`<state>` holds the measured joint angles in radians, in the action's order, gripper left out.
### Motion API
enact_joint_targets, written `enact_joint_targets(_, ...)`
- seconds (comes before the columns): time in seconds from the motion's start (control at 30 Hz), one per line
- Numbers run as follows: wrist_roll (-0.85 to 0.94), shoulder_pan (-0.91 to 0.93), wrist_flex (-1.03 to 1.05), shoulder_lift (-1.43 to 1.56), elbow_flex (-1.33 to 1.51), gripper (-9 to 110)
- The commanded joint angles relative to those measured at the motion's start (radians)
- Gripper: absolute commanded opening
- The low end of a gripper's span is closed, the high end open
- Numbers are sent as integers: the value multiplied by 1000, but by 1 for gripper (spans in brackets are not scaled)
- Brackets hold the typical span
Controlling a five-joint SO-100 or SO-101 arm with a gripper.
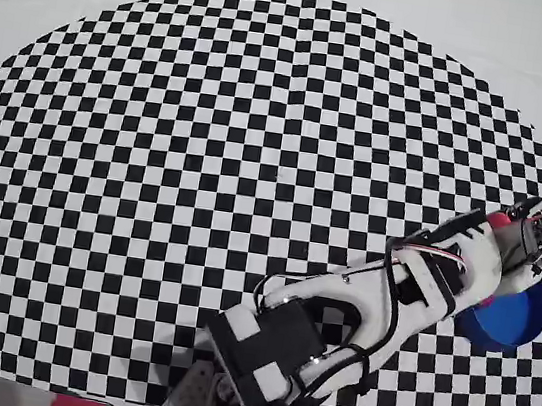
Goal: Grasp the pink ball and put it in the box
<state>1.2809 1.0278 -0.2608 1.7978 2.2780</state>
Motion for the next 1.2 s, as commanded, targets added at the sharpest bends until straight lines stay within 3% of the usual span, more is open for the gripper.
enact_joint_targets(0.0,-189,-57,-8,117,5,0)
enact_joint_targets(0.23,-479,-196,-8,330,163,0)
enact_joint_targets(0.5,-827,-517,60,650,385,0)
enact_joint_targets(0.73,-917,-718,112,836,555,0)
enact_joint_targets(1.17,-1048,-888,291,1167,764,1)
